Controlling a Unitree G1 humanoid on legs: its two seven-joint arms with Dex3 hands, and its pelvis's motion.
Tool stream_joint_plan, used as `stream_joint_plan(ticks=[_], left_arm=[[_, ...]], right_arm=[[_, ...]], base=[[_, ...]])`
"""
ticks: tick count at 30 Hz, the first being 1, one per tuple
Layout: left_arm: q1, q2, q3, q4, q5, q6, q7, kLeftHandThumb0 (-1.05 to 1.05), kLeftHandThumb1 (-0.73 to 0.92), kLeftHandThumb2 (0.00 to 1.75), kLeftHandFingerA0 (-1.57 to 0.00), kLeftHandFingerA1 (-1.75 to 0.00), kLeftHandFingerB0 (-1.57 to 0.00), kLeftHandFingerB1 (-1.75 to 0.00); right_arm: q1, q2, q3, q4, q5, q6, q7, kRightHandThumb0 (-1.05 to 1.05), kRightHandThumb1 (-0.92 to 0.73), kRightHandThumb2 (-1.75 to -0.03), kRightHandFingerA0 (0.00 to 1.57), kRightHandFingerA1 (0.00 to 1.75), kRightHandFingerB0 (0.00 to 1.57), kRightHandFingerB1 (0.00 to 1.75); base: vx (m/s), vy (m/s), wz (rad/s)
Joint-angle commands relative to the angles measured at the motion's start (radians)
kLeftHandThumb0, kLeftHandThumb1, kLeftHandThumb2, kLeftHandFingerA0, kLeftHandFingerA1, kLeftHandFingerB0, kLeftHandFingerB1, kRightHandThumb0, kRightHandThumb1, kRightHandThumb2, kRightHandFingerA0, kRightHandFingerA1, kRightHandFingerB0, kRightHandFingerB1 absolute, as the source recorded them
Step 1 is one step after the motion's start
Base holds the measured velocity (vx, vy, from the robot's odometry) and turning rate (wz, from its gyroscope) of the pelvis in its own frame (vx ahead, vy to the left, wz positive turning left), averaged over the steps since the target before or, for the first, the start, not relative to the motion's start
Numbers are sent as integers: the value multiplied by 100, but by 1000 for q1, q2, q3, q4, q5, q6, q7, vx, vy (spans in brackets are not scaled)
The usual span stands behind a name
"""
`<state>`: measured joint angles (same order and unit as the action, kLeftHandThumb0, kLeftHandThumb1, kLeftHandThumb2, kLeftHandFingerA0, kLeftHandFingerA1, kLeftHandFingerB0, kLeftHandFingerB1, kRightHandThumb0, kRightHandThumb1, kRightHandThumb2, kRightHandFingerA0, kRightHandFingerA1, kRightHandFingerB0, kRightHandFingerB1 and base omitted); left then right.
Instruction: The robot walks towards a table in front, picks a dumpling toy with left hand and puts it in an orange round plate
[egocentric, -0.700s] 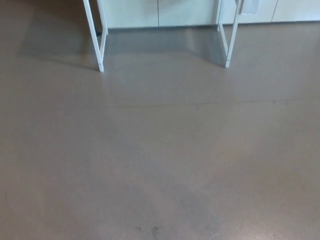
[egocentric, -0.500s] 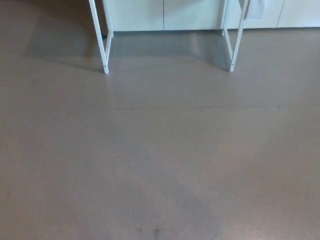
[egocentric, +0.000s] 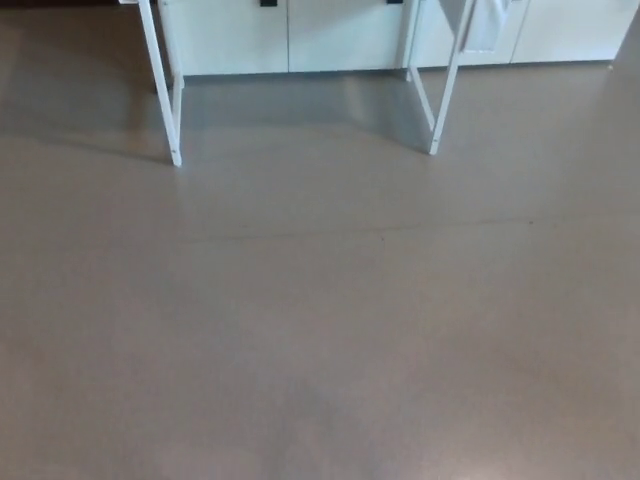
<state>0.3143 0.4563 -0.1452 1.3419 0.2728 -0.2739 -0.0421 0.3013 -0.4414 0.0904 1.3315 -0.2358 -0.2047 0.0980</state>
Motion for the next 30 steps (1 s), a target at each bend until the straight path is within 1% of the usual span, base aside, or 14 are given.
stream_joint_plan(ticks=[1,2,4,5,7,8,13,15,19,20,21,24,25,30], left_arm=[[-11,1,-2,1,15,-19,10,-30,62,59,-56,-40,-37,-34],[-11,1,0,1,13,-19,9,-28,61,58,-57,-40,-37,-34],[-11,0,0,1,12,-20,8,-28,61,58,-57,-40,-37,-34],[-7,1,5,-1,7,-28,7,-29,63,60,-61,-43,-37,-34],[-4,0,14,-4,-4,-32,-3,-30,61,59,-58,-44,-37,-33],[-1,1,14,-7,-3,-39,-2,-27,62,59,-57,-41,-37,-34],[-13,1,13,-6,2,-34,-6,-29,61,59,-59,-42,-37,-34],[-19,-1,9,-4,8,-32,1,-29,60,59,-60,-42,-36,-34],[-21,-1,6,-3,11,-32,4,-29,60,59,-60,-42,-36,-34],[-31,-5,7,-1,10,-15,-5,-23,59,58,-56,-43,-36,-34],[-35,-6,7,0,9,-9,-8,-23,59,58,-56,-43,-36,-34],[-36,-6,6,2,9,-9,-9,-23,59,58,-56,-43,-36,-34],[-34,-7,21,1,-7,-14,-24,-24,57,57,-62,-55,-35,-34],[-32,-1,24,-1,-1,-24,-34,-25,59,58,-63,-54,-36,-34]], right_arm=[[-38,-11,4,12,-17,16,-13,-24,-63,-62,74,48,46,37],[-36,-12,2,10,-14,14,-11,-22,-60,-58,76,47,45,35],[-37,-13,2,10,-12,13,-10,-22,-60,-58,76,47,45,35],[-30,-16,0,-1,-8,7,-8,-20,-61,-59,73,48,45,35],[-27,-18,-1,-6,-5,3,-5,-20,-62,-59,73,46,45,35],[-29,-16,-3,-1,-5,7,-7,-22,-63,-58,75,46,46,35],[-31,-17,-3,-6,-5,7,-4,-22,-63,-58,74,47,46,35],[-29,-17,-9,-5,0,2,-2,-23,-61,-59,76,50,45,36],[-29,-16,-12,-3,1,2,-3,-23,-61,-59,76,50,45,36],[-29,-14,-19,8,4,11,-2,-25,-61,-60,70,46,45,36],[-29,-13,-22,13,4,15,-2,-25,-61,-60,70,46,45,36],[-29,-12,-25,14,2,15,-2,-25,-61,-60,70,46,45,36],[-28,-14,-16,12,-8,11,-10,-22,-62,-58,73,46,45,35],[-31,-13,-9,7,-14,10,-13,-24,-61,-58,73,46,46,35]], base=[[215,-193,19],[246,-176,23],[318,-228,25],[532,-195,13],[344,-212,59],[317,-206,46],[332,-82,9],[322,53,-14],[413,164,-26],[539,291,-4],[563,255,31],[508,238,-54],[427,144,-16],[318,84,4]])
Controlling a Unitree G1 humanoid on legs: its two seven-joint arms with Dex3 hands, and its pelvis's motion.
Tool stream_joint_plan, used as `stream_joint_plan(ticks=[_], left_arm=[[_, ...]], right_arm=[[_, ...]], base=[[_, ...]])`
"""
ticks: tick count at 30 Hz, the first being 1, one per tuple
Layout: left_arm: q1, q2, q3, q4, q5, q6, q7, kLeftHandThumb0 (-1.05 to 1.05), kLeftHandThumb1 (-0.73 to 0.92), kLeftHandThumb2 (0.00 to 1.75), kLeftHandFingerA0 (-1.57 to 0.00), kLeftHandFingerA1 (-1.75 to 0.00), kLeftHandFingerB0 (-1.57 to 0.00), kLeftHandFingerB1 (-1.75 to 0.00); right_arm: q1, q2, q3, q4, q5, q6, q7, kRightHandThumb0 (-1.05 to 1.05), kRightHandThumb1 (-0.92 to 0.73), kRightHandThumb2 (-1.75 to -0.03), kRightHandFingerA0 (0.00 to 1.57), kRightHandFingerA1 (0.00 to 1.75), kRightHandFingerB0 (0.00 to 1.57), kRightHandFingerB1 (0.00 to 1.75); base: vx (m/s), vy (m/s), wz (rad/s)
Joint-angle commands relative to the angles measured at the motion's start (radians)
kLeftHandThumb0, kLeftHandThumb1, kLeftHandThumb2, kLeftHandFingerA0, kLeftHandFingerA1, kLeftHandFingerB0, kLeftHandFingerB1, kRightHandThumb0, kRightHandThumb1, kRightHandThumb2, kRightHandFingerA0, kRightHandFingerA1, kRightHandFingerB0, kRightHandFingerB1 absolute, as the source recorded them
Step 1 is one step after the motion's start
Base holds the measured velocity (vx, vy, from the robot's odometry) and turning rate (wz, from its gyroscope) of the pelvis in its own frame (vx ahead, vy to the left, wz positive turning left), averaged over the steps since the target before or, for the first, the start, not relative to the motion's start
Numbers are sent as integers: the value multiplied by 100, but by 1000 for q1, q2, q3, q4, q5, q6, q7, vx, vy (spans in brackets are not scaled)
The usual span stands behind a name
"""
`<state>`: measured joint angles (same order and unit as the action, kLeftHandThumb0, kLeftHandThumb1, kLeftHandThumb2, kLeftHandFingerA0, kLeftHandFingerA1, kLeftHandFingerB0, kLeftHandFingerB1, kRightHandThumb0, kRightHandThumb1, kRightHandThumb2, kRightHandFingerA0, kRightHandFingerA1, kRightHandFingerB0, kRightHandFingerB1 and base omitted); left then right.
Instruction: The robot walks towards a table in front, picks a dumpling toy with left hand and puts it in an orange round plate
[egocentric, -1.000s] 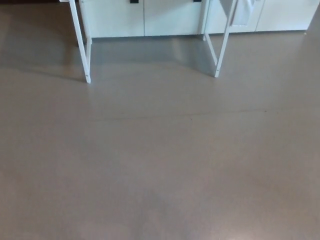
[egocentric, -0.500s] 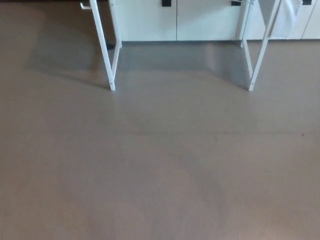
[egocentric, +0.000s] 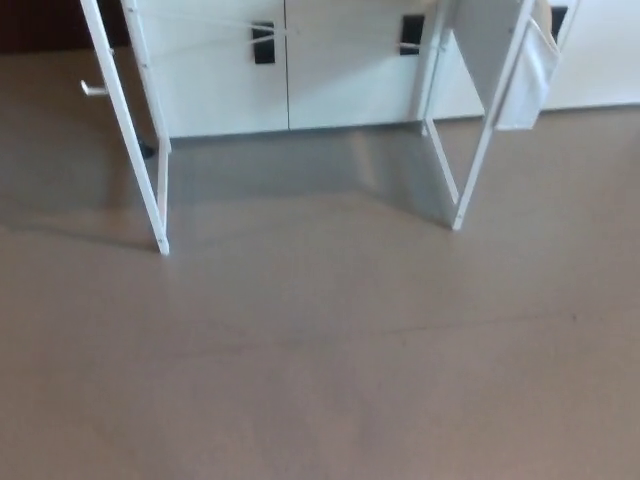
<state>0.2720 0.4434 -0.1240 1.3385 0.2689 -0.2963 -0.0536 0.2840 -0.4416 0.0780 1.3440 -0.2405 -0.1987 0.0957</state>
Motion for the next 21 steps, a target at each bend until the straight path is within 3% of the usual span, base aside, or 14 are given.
stream_joint_plan(ticks=[1,11,21], left_arm=[[10,13,3,2,4,-2,-23,-25,59,58,-63,-54,-36,-34],[7,12,11,3,-1,2,-39,-24,58,58,-59,-47,-35,-34],[-5,18,-3,4,9,2,-48,-27,61,58,-63,-46,-35,-34]], right_arm=[[-14,-13,3,-6,-10,4,-10,-24,-61,-58,73,46,46,35],[-28,-1,-8,13,-11,28,-12,-23,-60,-58,69,44,44,35],[-19,-6,-4,0,-12,9,4,-24,-61,-59,68,45,43,35]], base=[[364,-6,14],[523,-97,31],[353,37,-15]])
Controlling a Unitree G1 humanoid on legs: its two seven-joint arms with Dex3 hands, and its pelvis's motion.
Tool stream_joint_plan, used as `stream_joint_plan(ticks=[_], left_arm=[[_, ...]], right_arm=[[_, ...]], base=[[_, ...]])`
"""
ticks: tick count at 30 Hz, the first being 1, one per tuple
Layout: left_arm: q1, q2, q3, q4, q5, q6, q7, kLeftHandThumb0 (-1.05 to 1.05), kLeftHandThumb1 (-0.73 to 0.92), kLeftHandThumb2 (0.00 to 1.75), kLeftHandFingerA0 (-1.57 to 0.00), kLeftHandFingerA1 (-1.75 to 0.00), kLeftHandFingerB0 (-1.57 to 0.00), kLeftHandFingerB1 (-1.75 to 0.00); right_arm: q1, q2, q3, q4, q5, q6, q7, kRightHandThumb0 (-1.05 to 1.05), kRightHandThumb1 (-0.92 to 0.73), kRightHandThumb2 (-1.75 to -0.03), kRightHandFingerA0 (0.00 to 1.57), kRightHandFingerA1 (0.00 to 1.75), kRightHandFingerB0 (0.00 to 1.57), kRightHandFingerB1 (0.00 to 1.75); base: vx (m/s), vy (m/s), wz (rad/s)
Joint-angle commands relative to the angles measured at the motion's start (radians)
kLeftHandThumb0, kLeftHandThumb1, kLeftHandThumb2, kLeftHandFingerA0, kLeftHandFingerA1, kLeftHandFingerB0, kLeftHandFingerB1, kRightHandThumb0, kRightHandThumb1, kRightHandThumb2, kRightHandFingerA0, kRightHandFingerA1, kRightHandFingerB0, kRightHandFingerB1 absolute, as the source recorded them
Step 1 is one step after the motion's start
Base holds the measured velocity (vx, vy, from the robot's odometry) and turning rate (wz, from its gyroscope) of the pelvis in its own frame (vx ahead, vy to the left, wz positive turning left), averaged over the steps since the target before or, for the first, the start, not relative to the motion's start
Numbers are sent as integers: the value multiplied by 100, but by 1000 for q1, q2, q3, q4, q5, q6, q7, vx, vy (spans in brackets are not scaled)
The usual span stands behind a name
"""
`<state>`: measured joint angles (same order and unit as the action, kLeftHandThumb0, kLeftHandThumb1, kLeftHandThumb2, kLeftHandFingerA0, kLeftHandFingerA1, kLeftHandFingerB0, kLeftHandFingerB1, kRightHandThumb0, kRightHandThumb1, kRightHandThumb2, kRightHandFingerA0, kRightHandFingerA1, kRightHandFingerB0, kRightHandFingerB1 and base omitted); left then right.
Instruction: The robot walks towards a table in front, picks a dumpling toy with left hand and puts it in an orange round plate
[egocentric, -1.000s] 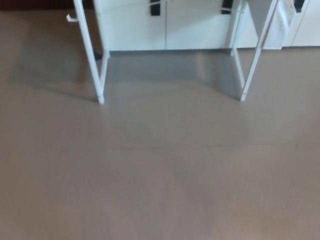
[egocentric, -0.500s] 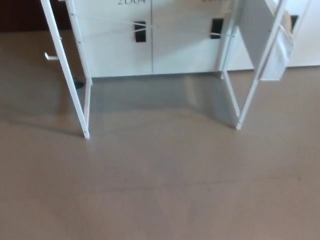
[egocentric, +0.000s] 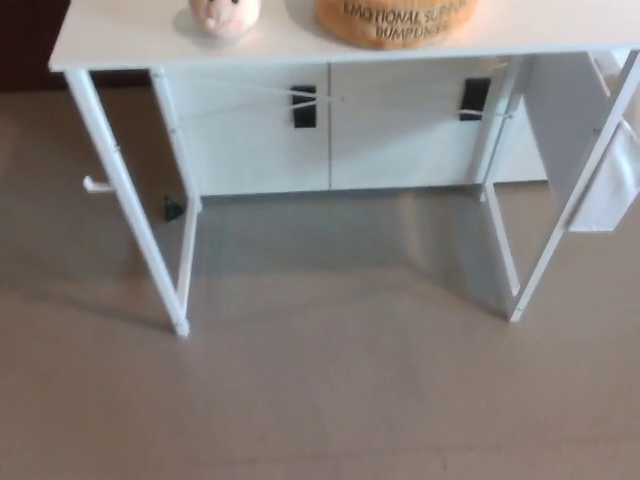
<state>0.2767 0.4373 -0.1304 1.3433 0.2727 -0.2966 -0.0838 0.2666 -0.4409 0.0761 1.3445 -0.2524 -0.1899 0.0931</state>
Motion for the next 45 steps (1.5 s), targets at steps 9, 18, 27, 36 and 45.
stream_joint_plan(ticks=[9,18,27,36,45], left_arm=[[-16,24,-14,5,15,13,-9,-28,62,59,-62,-47,-35,-34],[-13,27,-14,6,16,11,-15,-31,64,59,-60,-44,-35,-34],[-10,29,-16,7,15,12,-17,-37,55,72,-48,-49,-33,-42],[-7,34,-27,5,26,7,-18,-31,66,60,-51,-41,-36,-35],[-15,32,-23,9,23,16,-30,-32,67,60,-50,-41,-36,-35]], right_arm=[[3,-8,3,-10,-5,-8,7,-26,-63,-61,71,46,45,36],[4,-5,7,0,-6,-8,9,-33,-55,-71,61,52,41,43],[19,0,-12,-12,8,-10,21,-24,-63,-59,69,47,44,35],[19,7,-5,-1,-6,-2,8,-34,-52,-72,70,57,40,44],[21,5,0,-10,-7,-1,15,-26,-63,-59,69,45,46,36]], base=[[272,104,-7],[154,-89,11],[80,6,-6],[105,183,-7],[43,-93,1]])
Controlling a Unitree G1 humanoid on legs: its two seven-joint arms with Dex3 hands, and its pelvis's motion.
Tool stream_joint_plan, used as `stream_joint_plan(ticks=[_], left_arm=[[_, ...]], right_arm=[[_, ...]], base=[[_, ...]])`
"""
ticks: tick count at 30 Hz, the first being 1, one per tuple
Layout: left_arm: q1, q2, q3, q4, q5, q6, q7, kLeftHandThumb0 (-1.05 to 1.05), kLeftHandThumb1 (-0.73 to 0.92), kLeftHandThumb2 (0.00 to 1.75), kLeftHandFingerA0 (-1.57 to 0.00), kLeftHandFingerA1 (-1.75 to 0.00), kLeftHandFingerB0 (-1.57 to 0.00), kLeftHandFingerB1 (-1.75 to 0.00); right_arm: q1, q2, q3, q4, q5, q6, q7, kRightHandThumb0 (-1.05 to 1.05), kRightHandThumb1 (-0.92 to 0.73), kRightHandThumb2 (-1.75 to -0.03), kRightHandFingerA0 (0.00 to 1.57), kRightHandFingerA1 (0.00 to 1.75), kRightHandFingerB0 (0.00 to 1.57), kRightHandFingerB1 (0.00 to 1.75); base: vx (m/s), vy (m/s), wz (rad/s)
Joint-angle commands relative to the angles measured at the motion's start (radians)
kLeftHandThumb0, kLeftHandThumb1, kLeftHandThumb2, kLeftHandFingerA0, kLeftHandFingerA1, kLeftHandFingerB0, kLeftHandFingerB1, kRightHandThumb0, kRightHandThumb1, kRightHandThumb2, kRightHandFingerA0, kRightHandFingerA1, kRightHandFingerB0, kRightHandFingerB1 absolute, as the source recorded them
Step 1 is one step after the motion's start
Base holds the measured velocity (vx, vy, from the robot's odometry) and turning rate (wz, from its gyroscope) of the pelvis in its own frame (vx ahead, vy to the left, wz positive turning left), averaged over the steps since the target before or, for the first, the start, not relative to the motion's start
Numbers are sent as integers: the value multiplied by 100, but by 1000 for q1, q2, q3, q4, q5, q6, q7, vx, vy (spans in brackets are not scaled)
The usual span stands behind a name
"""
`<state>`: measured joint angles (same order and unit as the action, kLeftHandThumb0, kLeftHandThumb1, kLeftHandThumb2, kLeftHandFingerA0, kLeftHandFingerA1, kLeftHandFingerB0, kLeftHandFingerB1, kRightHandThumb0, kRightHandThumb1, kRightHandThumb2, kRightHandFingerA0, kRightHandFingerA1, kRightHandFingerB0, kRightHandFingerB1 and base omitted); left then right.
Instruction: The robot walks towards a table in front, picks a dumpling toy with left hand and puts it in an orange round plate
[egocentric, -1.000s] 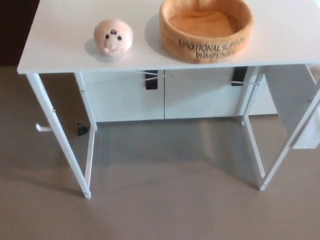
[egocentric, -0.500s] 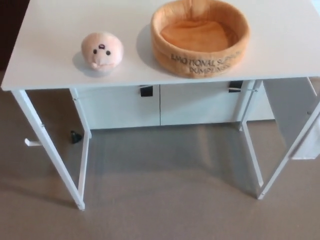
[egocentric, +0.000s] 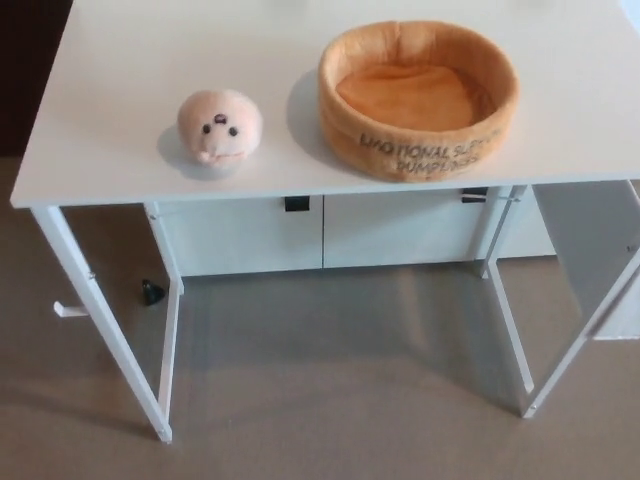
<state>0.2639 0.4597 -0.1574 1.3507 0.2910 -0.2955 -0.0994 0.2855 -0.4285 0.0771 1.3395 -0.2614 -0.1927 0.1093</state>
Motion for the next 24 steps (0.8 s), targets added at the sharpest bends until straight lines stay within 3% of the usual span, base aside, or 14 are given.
stream_joint_plan(ticks=[1,9,24], left_arm=[[-3,9,6,0,5,10,-10,-32,67,61,-50,-40,-37,-35],[-14,11,-4,-3,19,5,-5,-32,67,60,-53,-42,-37,-35],[-10,11,0,-5,13,-1,-15,-32,68,61,-50,-41,-37,-35]], right_arm=[[0,-9,1,-7,0,4,2,-27,-65,-60,70,45,45,35],[-18,-4,-18,3,9,15,10,-25,-61,-58,69,46,45,35],[-12,-7,-7,-3,-1,9,18,-26,-62,-59,66,45,44,35]], base=[[-8,-377,17],[35,-81,-4],[115,161,-6]])
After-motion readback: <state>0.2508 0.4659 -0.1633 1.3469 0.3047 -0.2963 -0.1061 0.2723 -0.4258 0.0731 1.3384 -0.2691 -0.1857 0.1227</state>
